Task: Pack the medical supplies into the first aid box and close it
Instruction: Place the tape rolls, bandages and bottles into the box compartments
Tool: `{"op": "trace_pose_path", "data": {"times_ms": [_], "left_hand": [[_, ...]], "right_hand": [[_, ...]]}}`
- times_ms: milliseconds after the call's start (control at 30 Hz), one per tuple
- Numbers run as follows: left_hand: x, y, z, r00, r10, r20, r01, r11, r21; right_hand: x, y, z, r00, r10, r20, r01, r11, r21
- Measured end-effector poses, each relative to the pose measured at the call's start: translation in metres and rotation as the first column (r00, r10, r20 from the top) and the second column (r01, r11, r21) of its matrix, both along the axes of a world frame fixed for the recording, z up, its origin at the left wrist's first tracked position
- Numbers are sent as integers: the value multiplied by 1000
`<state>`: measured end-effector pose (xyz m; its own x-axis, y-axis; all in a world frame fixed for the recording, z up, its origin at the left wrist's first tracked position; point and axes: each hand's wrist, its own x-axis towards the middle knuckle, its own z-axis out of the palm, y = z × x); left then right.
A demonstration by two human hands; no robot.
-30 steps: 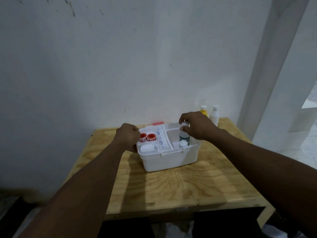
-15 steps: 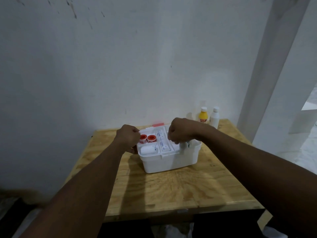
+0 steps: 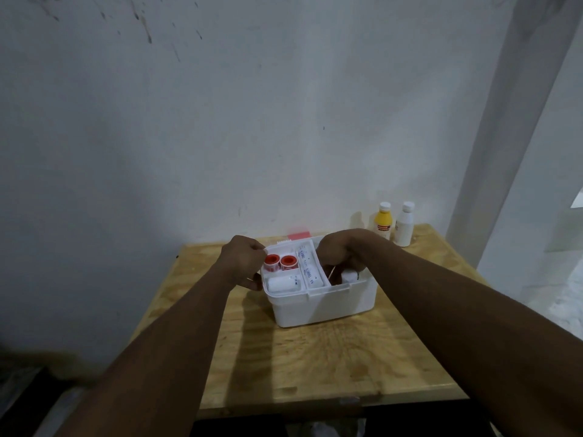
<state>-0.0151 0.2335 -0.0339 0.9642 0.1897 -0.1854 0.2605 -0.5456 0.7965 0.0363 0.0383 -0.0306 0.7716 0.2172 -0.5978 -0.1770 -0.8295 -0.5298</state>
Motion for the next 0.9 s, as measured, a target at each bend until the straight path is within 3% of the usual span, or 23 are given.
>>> {"op": "trace_pose_path", "data": {"times_ms": [267,400,900], "left_hand": [[3,3,0,1000,3,-7,-3,1000,-17],[3,2,0,1000,-1,-7,1,1000,-16],[3,3,-2,1000,12,7,-12,1000,-16]], "right_hand": [[2,0,-3,983,152,-105,-161,984,-79],[8,4,-13,981,186,-57,-193,968,-161],[-1,2,-5,978,201,-58,-208,964,-166]]}}
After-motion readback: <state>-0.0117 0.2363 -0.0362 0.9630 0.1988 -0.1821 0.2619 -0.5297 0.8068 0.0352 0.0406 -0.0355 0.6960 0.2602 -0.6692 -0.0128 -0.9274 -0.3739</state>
